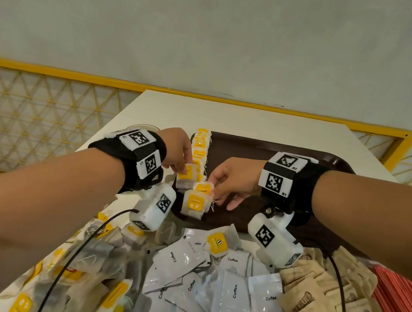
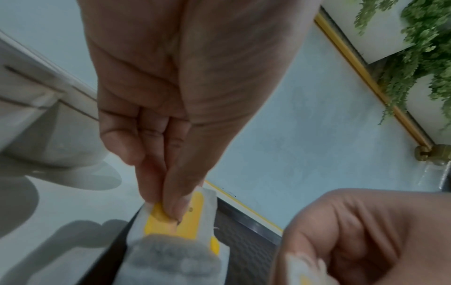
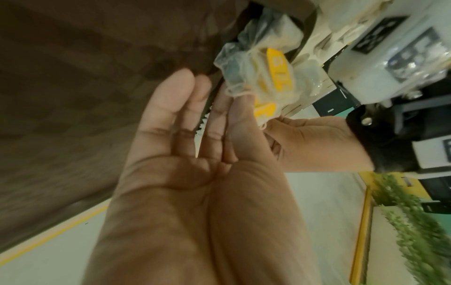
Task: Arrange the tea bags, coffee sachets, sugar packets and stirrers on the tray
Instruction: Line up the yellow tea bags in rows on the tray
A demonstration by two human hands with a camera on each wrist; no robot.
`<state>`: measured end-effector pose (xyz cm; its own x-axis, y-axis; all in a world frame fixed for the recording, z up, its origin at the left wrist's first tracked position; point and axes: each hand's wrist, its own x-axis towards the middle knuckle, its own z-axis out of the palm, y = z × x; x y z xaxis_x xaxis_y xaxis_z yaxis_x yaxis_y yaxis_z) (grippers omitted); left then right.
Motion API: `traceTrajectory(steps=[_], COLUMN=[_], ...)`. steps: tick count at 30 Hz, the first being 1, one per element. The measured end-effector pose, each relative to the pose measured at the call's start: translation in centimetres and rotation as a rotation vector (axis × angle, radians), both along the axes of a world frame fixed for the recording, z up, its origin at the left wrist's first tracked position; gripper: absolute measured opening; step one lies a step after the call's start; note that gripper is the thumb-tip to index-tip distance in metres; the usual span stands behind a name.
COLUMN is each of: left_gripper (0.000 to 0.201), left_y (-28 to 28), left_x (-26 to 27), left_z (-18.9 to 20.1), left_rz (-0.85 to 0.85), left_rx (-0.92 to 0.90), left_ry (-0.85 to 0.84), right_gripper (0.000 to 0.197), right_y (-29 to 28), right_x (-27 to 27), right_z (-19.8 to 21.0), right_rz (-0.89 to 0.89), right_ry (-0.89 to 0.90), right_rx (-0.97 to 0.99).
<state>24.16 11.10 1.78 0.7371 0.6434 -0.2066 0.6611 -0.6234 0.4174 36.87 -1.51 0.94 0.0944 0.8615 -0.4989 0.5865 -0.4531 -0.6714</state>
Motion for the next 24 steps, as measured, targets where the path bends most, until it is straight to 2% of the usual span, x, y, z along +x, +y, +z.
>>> traceTrajectory(steps=[3, 6, 9, 12, 20, 24], left_gripper=[0.012, 0.011, 0.014, 0.018, 0.026, 0.03], left_y=[0.0, -0.2, -0.5, -0.9, -1.0, -1.0], left_x=[-0.2, -0.8, -1.2, -1.5, -1.6, -1.6], left_z=[0.5, 1.4, 1.7, 1.5, 0.4, 0.3], left_rz=[-0.016, -0.088, -0.14, -0.169, -0.15, -0.067], left_rx=[-0.021, -0.045, -0.073, -0.12, -0.141, -0.133], left_ry=[-0.001, 0.074, 0.145, 0.183, 0.124, 0.059], right_gripper=[0.01, 0.013, 0.006, 0.01, 0.023, 0.023], right_y=[-0.1, 0.2, 0.6, 1.2, 2.3, 2.9], right_x=[-0.1, -0.2, -0.6, -0.7, -1.4, -1.6], right_z=[0.6, 0.6, 0.5, 0.5, 0.1, 0.2], right_rz=[0.048, 0.043, -0.052, -0.167, -0.244, -0.319], right_ry=[0.013, -0.008, -0.013, -0.049, 0.066, 0.073], right_rx=[-0.026, -0.028, -0.038, -0.002, 0.108, 0.205])
